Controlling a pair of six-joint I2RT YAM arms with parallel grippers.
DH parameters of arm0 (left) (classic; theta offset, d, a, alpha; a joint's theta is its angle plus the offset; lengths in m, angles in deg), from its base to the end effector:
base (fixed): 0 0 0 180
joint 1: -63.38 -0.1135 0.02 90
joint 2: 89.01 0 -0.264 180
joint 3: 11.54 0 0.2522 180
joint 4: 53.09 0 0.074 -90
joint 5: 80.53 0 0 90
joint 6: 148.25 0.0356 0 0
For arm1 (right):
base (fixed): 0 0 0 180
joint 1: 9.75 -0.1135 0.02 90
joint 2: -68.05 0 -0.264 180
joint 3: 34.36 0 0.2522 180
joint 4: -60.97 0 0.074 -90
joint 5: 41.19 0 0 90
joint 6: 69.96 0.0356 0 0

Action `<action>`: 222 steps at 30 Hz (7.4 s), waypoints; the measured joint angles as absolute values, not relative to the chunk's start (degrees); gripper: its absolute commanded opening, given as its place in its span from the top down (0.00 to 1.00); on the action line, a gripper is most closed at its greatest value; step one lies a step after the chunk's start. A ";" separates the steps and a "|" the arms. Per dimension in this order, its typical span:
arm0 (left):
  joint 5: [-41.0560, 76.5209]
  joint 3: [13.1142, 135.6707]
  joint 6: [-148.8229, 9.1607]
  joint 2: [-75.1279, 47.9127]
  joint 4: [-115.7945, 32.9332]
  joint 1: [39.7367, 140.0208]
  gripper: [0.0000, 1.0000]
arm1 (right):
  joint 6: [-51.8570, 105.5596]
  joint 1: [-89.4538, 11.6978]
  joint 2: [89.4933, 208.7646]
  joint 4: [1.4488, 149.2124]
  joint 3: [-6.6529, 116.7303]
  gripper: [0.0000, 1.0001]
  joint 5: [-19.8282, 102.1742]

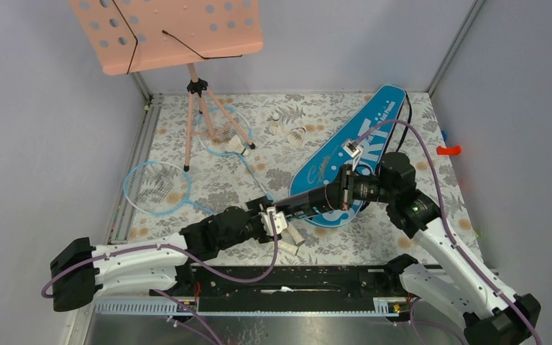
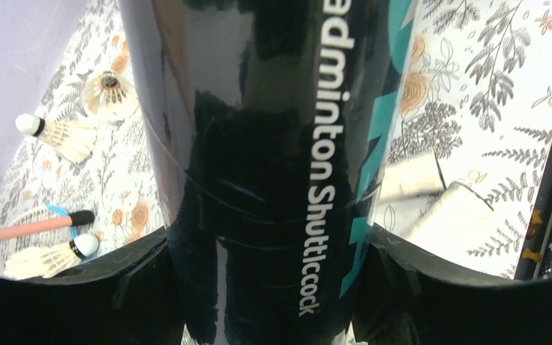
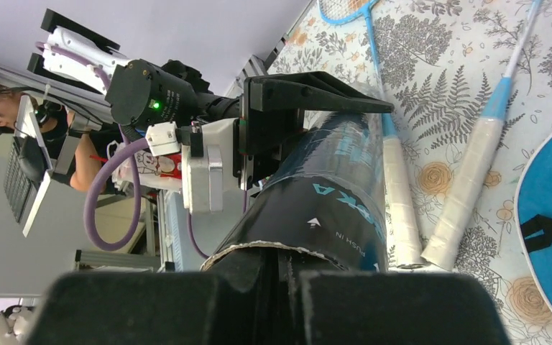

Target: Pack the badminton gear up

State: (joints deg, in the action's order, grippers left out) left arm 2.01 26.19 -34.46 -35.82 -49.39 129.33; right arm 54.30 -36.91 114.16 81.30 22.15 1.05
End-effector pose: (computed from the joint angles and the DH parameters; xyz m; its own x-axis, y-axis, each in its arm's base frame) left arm 0.0890 -0.1882 0.2218 0.2227 0.4824 -0.8472 0.8367 0.3513 0.4200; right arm 0.1495 0.1063 0.3324 -0.6648 0.0843 -0.7422 -0.7035 0.2635 0.6600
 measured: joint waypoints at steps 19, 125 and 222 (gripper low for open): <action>-2.76 22.32 -33.52 -41.11 -49.83 128.20 0.93 | 49.40 -42.04 115.16 91.90 31.09 0.30 15.62; -4.62 15.37 -34.42 -47.82 -59.03 129.44 0.94 | 42.84 -42.22 97.76 83.14 28.90 1.00 34.14; -59.85 23.13 -46.37 -49.22 -68.98 129.44 0.93 | 37.03 -41.96 190.96 93.72 92.26 0.00 55.51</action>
State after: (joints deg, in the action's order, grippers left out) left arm -59.85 23.13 -46.37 -49.22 -68.98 129.44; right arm 37.03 -41.96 190.96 93.72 92.26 55.51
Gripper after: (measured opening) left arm 0.668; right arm 0.992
